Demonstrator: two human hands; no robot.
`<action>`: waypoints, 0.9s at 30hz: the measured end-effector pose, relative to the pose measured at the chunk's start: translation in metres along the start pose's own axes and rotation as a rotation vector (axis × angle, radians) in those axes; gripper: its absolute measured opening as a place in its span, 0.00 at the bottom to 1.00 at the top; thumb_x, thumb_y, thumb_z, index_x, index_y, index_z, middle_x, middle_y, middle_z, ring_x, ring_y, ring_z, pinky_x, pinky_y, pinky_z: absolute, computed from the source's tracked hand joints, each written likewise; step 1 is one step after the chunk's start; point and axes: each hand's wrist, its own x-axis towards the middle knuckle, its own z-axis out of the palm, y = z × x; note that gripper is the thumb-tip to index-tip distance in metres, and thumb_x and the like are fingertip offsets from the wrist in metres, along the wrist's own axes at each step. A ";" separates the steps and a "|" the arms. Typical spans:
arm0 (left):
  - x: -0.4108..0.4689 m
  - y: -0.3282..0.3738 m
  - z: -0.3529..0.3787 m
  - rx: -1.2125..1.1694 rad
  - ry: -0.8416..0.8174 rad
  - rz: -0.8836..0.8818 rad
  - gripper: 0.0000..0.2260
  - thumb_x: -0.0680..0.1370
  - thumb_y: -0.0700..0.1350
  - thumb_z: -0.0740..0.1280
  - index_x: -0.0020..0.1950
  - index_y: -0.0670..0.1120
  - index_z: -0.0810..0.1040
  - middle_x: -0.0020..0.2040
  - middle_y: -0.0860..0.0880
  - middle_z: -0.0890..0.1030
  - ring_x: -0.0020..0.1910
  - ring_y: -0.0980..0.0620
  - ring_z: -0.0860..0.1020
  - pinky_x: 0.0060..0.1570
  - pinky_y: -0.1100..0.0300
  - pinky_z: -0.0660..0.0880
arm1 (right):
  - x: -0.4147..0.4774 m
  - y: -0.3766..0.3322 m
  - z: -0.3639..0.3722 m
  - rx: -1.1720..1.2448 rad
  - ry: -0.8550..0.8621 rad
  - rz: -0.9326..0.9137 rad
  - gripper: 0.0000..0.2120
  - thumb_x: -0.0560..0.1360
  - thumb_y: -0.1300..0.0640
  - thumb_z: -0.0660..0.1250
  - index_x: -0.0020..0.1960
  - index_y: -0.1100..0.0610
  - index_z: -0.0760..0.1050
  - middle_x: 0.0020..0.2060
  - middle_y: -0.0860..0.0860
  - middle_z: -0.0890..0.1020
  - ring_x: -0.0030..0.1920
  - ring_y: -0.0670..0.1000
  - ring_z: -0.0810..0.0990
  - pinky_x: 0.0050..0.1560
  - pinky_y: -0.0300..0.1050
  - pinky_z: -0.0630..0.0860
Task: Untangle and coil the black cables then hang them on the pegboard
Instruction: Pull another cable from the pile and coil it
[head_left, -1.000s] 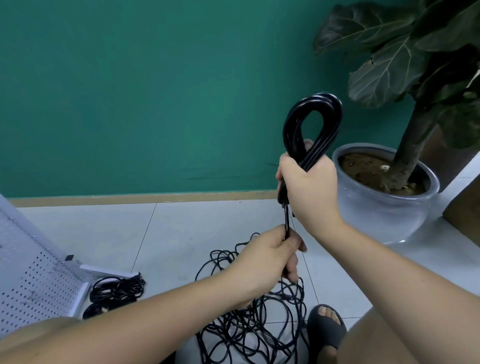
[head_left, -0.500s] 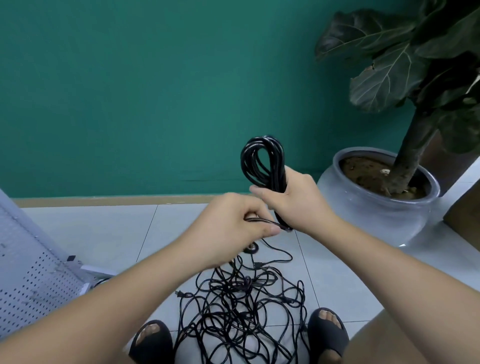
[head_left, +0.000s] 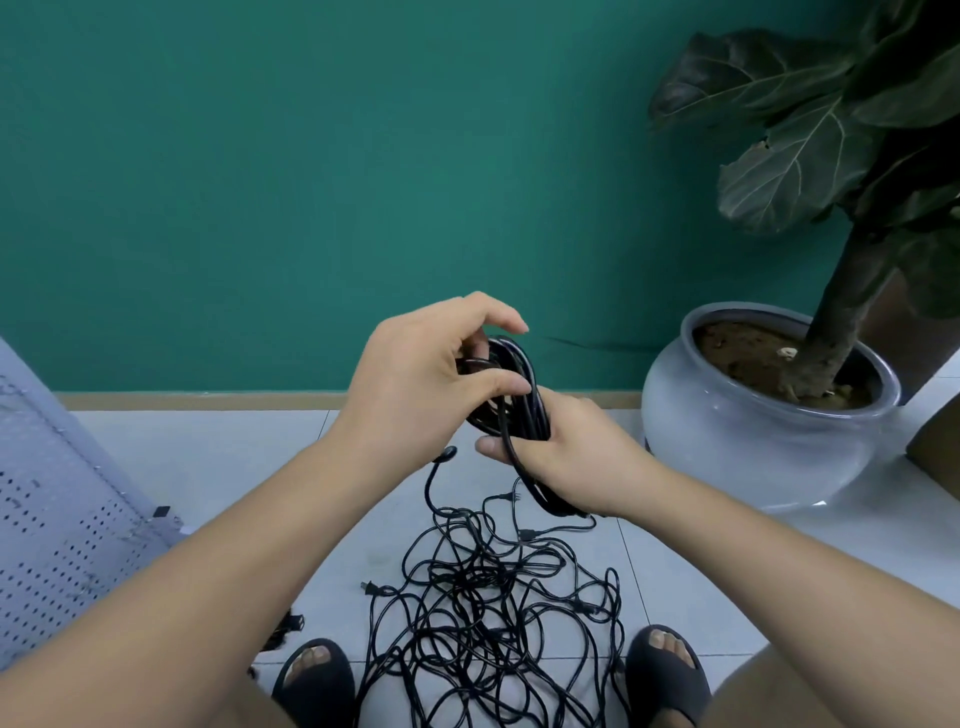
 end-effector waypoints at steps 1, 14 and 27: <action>0.001 -0.001 0.000 0.014 -0.001 0.016 0.14 0.71 0.50 0.82 0.53 0.59 0.83 0.38 0.55 0.78 0.40 0.54 0.77 0.41 0.59 0.73 | -0.001 -0.001 0.000 -0.014 -0.009 -0.007 0.12 0.78 0.36 0.73 0.52 0.40 0.74 0.43 0.44 0.84 0.44 0.42 0.81 0.42 0.38 0.74; 0.016 -0.009 0.011 -0.199 -0.096 -0.326 0.28 0.65 0.62 0.84 0.61 0.63 0.77 0.51 0.52 0.83 0.49 0.51 0.81 0.55 0.52 0.79 | -0.014 -0.004 -0.008 0.175 -0.077 -0.101 0.09 0.80 0.46 0.75 0.49 0.47 0.77 0.39 0.41 0.82 0.40 0.42 0.78 0.44 0.39 0.74; 0.023 0.000 0.022 -0.932 -0.084 -0.668 0.15 0.76 0.47 0.80 0.54 0.44 0.78 0.32 0.53 0.72 0.28 0.53 0.67 0.32 0.60 0.72 | -0.013 -0.008 -0.001 0.218 0.073 -0.138 0.06 0.85 0.41 0.65 0.59 0.39 0.74 0.42 0.37 0.84 0.40 0.42 0.81 0.44 0.43 0.75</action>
